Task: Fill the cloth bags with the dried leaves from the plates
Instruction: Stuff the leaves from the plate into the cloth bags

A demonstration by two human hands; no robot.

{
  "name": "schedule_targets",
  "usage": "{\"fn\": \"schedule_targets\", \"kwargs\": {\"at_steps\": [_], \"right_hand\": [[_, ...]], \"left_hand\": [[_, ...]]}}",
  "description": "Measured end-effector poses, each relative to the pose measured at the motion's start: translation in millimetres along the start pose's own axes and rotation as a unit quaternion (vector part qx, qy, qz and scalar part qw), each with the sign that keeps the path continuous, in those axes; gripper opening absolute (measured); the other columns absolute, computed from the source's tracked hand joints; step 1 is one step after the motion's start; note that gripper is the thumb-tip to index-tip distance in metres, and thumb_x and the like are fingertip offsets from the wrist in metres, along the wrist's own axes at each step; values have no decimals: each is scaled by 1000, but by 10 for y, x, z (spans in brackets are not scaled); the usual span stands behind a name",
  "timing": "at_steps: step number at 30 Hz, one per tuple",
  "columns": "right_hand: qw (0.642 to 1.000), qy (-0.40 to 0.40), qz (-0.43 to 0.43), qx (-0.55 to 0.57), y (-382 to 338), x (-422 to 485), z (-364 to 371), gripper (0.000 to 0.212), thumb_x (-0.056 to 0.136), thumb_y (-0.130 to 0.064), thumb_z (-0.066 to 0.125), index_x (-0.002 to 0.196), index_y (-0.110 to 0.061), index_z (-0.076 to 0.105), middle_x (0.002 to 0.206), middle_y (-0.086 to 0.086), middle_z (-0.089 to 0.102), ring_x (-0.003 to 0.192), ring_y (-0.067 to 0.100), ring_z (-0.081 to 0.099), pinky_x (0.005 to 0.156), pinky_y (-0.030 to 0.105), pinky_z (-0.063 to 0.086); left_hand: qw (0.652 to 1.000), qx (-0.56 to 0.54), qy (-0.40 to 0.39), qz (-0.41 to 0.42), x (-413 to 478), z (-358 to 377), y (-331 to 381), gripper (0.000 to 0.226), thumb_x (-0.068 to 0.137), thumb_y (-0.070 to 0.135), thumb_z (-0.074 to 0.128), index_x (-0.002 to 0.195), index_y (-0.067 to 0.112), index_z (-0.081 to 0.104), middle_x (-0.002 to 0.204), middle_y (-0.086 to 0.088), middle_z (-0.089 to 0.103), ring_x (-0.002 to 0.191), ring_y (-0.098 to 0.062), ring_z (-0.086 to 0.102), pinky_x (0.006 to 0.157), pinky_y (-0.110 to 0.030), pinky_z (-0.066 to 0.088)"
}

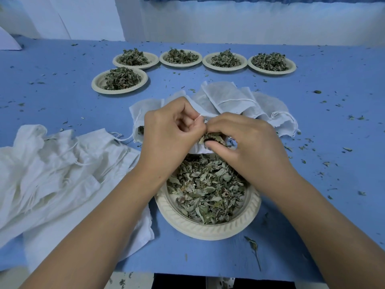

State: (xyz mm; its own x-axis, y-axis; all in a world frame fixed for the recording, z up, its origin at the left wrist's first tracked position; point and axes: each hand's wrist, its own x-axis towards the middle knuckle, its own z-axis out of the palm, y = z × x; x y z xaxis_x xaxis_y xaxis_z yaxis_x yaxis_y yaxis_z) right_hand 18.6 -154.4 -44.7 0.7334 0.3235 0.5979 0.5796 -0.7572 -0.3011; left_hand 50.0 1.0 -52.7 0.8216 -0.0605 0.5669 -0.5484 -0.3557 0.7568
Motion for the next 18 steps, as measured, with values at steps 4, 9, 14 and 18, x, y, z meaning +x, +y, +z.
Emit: {"fn": "schedule_targets", "kwargs": {"at_steps": [4, 9, 14, 18], "right_hand": [[991, -25, 64, 115, 32, 26, -119, 31, 82, -10, 73, 109, -17, 60, 107, -6, 58, 84, 6, 60, 65, 13, 45], [992, 56, 16, 114, -27, 23, -100, 7, 79, 1, 74, 80, -1, 67, 80, 4, 64, 68, 11, 63, 59, 30, 53], [999, -29, -17, 36, 6, 17, -23, 7, 85, -4, 66, 85, -3, 72, 83, 4, 70, 74, 19, 62, 67, 33, 52], [995, 83, -56, -3, -5, 17, -147, 28, 93, -20, 48, 81, -11, 72, 83, -6, 70, 90, 20, 56, 82, 29, 35]], "left_hand": [[1000, 9, 4, -4, 9, -5, -3, 10, 81, 1, 69, 73, 3, 64, 59, -5, 59, 53, -4, 50, 55, -18, 44], [1000, 3, -11, 1, -9, 12, 17, 11, 81, 2, 70, 73, 4, 64, 59, -5, 59, 53, -2, 50, 54, -15, 43], [1000, -21, -4, -11, 3, 10, 5, 11, 82, 2, 70, 73, 3, 63, 58, -5, 59, 51, -5, 51, 53, -19, 46], [999, -38, 6, -22, 15, 7, -9, 12, 82, 2, 70, 73, 4, 63, 60, -8, 61, 52, -18, 55, 56, -25, 48]]}}
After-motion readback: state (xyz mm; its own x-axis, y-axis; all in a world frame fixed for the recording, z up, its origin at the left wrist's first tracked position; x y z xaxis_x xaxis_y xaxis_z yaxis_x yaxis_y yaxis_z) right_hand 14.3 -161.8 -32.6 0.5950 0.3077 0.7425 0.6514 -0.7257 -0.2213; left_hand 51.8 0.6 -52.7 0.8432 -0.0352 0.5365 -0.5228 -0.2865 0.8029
